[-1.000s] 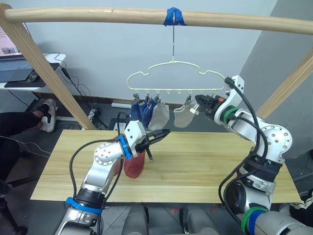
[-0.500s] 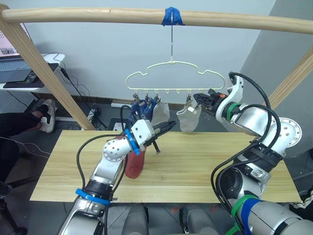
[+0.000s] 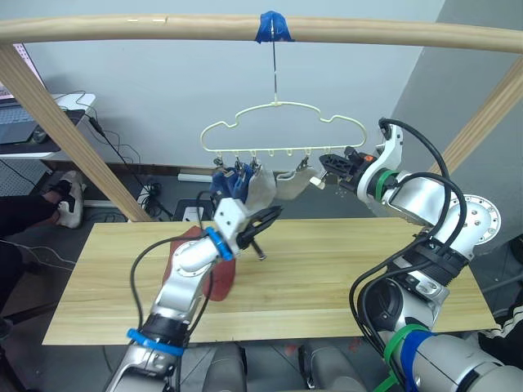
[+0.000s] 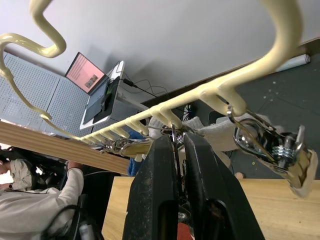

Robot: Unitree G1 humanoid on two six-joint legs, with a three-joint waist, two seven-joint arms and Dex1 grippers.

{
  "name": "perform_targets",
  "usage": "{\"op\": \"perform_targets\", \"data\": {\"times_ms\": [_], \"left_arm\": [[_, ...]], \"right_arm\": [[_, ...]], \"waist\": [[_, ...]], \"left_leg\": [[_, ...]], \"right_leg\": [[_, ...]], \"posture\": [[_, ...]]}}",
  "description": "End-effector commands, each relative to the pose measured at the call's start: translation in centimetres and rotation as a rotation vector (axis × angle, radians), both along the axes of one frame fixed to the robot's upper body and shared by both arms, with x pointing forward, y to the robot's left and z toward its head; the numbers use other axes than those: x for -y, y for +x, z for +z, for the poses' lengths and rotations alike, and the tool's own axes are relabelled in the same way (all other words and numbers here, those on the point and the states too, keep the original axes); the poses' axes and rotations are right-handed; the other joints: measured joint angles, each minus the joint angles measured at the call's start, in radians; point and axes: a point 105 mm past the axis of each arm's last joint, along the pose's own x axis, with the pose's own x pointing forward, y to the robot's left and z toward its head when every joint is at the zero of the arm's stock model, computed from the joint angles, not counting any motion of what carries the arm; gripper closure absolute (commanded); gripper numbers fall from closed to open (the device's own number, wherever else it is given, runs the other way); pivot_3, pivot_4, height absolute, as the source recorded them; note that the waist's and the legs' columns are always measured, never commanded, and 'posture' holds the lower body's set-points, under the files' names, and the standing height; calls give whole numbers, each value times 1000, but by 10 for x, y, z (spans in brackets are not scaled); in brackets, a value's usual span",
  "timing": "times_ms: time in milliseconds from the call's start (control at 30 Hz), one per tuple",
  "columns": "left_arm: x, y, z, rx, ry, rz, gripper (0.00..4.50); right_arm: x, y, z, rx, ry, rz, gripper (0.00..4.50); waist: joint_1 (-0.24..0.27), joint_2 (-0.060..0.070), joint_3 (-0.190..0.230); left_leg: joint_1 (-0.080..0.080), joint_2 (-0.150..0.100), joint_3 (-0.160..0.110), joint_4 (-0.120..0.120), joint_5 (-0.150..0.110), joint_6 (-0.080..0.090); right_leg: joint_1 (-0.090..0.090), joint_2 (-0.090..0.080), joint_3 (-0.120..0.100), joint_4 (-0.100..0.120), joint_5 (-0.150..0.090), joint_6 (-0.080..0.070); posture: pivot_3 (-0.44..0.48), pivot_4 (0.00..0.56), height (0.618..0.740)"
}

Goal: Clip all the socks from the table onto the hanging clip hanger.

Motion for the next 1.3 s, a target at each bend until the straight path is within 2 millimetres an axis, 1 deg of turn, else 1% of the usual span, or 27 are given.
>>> {"op": "perform_targets", "data": {"times_ms": [33,67,100,133,200,400,433,500,633,667,800,933,1033,1067,1233,1300], "left_arm": [[-37,3,-22,-160,42,139,3348],[-45,4,-29,-188,67,176,3058],[-51,5,-38,-213,103,206,2862],[-57,7,-45,-234,133,238,2540],[-63,11,-54,-258,166,280,1963],[-63,25,-75,-321,181,347,157],[-62,27,-78,-329,181,353,19],[-62,29,-85,-364,192,358,19],[-68,29,-99,-434,226,385,19],[-69,29,-103,-456,225,391,19],[-79,28,-114,-515,245,433,19],[-74,23,-118,-560,229,373,19],[-64,18,-115,-559,217,301,588],[-62,16,-114,-559,216,279,841],[-48,6,-108,-541,198,176,2296],[-47,5,-107,-530,201,169,2814]], "right_arm": [[1,-1,8,32,-10,-3,4500],[1,-1,8,31,-11,-3,4500],[2,-1,8,30,-12,-3,4500],[2,-1,8,29,-15,-3,4500],[3,0,8,28,-17,-3,4500],[2,0,8,26,-23,0,4500],[2,0,8,26,-24,0,4500],[2,0,8,28,-26,-1,4500],[3,0,9,31,-32,-6,4500],[4,0,9,32,-33,-8,4500],[6,0,9,31,-34,-19,4500],[7,0,8,29,-33,-27,4500],[7,0,8,28,-32,-31,4500],[7,0,8,26,-31,-32,4500],[8,0,8,24,-28,-34,4500],[7,1,7,23,-26,-33,4500]], "waist": [[-2,0,0],[-1,0,0],[0,1,0],[1,1,0],[2,1,1],[2,1,1],[1,1,1],[0,1,1],[0,1,1],[0,1,1],[2,1,0],[-1,1,0],[-1,1,0],[-1,1,0],[0,1,0],[0,1,0]], "left_leg": [[0,0,0,0,0,0],[0,0,0,0,0,0],[0,-1,0,0,0,0],[0,-1,0,0,0,0],[-1,-1,0,0,0,0],[-1,-1,1,-3,0,0],[0,-1,1,-4,0,0],[0,-1,1,-6,0,0],[0,0,1,-11,0,0],[-1,0,1,-12,0,0],[-1,0,2,-13,0,0],[-1,0,2,-13,0,0],[0,0,2,-13,0,0],[0,0,2,-13,0,0],[-1,0,2,-13,0,0],[-1,0,2,-13,0,0]], "right_leg": [[0,0,0,0,0,1],[0,0,0,0,-1,1],[0,0,0,-1,-1,1],[0,0,0,-1,-1,1],[0,-1,0,-2,-1,1],[0,-1,0,-4,0,0],[0,-1,0,-4,0,0],[0,-1,0,-6,0,0],[0,-1,0,-11,0,-1],[0,-1,0,-13,1,-1],[0,-1,0,-15,0,-1],[0,-1,0,-15,1,-1],[0,-1,0,-14,0,-1],[0,-1,0,-14,0,-1],[0,-2,0,-15,0,-1],[0,-2,0,-15,0,-1]], "posture": [[-10,171,740],[-10,172,740],[-10,173,740],[-10,173,740],[-11,174,740],[-21,174,740],[-21,174,740],[-26,174,740],[-26,174,740],[-42,174,740],[-51,174,740],[-53,171,740],[-52,169,740],[-49,169,740],[-45,167,740],[-36,165,740]]}}
